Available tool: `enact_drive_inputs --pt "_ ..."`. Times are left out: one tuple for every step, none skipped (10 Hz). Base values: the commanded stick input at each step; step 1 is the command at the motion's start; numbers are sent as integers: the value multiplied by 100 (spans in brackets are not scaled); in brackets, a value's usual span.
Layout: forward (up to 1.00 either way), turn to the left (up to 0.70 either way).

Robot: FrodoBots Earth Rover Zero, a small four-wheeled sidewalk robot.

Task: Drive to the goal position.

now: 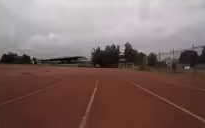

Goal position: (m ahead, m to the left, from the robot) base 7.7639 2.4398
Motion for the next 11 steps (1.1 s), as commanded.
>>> enact_drive_inputs --pt "70 0" --pt "70 0" --pt "70 0" --pt "70 0" --pt "70 0" --pt "70 0" --pt "70 0" --pt "70 0" --pt "70 0" --pt "70 0" --pt "70 0"
